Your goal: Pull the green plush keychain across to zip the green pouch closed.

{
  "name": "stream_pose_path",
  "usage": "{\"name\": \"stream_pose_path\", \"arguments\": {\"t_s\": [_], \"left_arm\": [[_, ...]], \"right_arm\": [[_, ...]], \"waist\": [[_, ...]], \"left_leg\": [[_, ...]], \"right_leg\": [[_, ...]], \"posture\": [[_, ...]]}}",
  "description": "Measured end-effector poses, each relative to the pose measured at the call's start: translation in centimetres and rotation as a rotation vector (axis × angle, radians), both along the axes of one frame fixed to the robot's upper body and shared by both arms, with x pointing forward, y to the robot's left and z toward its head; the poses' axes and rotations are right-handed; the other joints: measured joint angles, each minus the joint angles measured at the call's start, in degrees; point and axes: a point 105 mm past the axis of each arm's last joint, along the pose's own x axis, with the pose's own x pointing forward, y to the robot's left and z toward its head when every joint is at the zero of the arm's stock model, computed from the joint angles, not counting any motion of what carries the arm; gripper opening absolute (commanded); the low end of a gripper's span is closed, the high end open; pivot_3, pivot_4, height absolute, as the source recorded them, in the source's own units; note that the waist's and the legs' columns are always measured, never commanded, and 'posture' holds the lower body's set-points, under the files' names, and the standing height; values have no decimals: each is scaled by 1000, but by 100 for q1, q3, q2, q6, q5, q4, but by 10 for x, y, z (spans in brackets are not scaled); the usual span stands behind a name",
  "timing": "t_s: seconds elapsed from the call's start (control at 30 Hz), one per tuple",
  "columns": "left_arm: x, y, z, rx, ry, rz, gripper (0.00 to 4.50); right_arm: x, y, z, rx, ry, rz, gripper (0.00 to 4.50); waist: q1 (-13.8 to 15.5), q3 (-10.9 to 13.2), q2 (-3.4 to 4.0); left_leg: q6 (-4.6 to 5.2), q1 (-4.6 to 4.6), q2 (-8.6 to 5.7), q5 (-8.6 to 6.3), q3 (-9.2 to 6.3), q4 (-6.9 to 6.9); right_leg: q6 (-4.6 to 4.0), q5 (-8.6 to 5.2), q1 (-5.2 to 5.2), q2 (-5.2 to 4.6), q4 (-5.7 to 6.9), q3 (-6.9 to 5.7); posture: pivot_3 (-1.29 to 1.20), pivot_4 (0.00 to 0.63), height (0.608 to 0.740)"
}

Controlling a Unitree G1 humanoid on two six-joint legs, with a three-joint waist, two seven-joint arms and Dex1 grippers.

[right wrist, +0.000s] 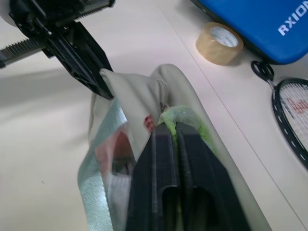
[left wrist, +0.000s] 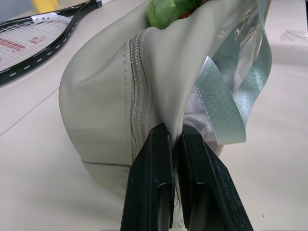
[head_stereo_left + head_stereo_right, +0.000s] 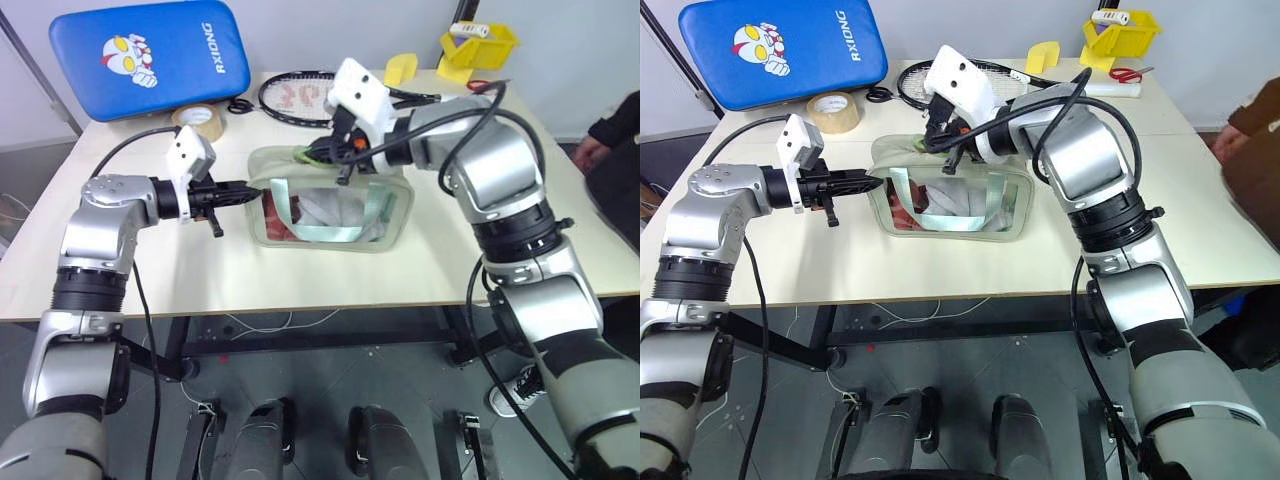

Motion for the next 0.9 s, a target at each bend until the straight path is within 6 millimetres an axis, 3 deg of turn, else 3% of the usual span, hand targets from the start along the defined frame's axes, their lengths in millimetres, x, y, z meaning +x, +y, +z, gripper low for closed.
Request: {"name": "stream_pose_path", "arguments": {"t_s": [0.3,0.4,0.47,0.6,0.7,0.9], "left_arm": [[1,0,0,-4,-5,11,0],[2,0,0,-6,-7,18,0],[3,0,1,-7,-9,24,0],[4,2,0,-9,-8,40,0],[5,4,1,-13,-10,54,0],[6,5,0,-23,-3,74,0]], "right_arm": [[2,-22,4,-38,-9,-43,80],[11,-41,8,-27,-15,-121,80],[16,-62,14,-33,-43,-186,80],[22,-129,27,-95,-124,-394,80],[24,-176,12,-150,-110,-549,80],[19,-214,-13,-201,-88,-671,80]], "waist": [[-1,0,0],[11,0,0],[21,0,0],[16,0,0],[-1,0,0],[-2,1,1]], "left_leg": [[0,0,0,0,0,0],[0,0,-1,0,1,0],[0,-1,-1,0,0,0],[0,0,-1,-1,1,-1],[0,3,0,-1,4,-3],[0,5,2,0,17,-11]], "right_leg": [[0,0,0,0,0,0],[0,0,0,-1,-1,0],[0,0,0,-2,-2,0],[0,0,0,-2,-4,1],[0,0,0,-2,-4,3],[0,0,-8,-2,-3,14]], "posture": [[0,150,740],[0,150,740],[0,150,740],[0,150,740],[0,150,740],[0,150,740]]}}
